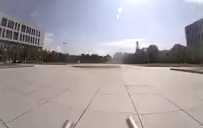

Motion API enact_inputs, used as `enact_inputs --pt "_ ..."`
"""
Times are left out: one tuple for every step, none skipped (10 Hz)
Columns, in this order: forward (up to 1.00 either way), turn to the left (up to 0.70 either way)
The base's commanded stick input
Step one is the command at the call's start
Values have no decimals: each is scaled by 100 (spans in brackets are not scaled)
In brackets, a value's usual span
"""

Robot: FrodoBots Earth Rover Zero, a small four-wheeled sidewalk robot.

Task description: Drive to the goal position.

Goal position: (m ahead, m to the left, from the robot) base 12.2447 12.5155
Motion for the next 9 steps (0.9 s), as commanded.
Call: enact_inputs --pt "70 0" --pt "70 0" --pt "70 0" --pt "70 0" --pt "70 0" --pt "70 0" --pt "70 0" --pt "70 0" --pt "70 0"
